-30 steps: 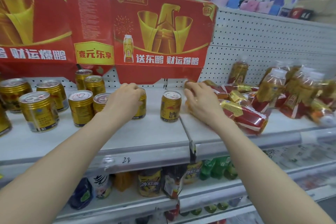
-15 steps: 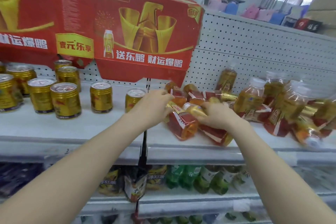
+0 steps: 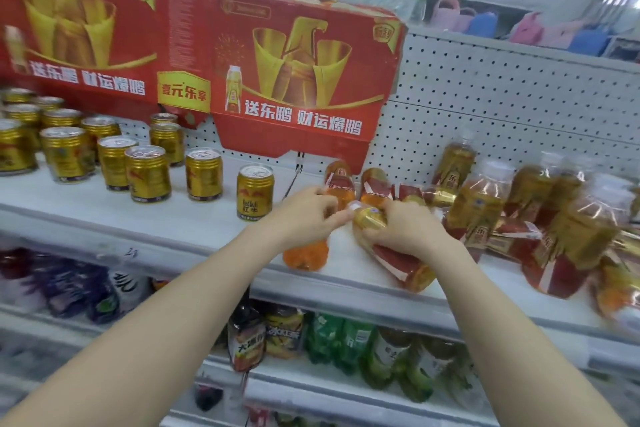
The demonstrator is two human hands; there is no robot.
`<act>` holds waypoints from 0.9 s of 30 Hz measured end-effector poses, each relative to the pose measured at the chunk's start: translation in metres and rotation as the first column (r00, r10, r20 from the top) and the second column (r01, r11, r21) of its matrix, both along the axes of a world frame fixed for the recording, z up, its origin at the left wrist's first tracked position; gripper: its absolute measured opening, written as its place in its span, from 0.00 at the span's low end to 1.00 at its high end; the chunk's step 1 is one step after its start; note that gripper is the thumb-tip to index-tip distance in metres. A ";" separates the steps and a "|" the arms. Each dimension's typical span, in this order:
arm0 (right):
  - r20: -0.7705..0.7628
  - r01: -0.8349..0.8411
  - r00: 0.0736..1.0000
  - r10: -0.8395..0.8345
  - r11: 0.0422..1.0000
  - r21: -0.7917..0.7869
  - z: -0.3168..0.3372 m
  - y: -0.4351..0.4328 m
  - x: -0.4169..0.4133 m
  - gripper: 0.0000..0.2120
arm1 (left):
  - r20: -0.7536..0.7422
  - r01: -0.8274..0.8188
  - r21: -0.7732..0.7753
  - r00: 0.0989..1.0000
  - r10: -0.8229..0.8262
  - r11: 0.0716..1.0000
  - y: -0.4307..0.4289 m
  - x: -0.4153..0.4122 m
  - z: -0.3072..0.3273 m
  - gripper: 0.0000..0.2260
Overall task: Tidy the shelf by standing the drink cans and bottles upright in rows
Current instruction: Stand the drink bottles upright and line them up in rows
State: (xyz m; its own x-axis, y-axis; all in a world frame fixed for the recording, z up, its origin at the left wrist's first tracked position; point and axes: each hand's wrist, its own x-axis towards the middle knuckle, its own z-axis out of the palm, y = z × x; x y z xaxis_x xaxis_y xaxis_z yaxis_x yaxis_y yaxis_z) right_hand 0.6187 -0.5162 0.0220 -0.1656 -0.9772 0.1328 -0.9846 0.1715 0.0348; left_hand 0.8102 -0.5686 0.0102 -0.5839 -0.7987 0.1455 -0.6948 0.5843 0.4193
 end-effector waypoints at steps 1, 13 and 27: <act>0.003 -0.003 1.000 0.003 1.000 -0.004 -0.001 0.001 0.000 0.25 | -0.005 -0.029 0.001 1.000 0.029 1.000 0.003 0.000 0.001 0.20; 0.190 0.005 0.982 0.014 0.995 -0.099 0.000 0.001 -0.005 0.28 | -0.111 -0.330 0.213 0.927 0.359 0.919 0.011 0.007 -0.003 0.40; 0.661 -0.013 0.647 0.380 0.872 -0.489 0.028 -0.027 0.035 0.30 | -0.655 -0.245 0.051 0.723 0.218 0.968 0.025 0.036 -0.021 0.40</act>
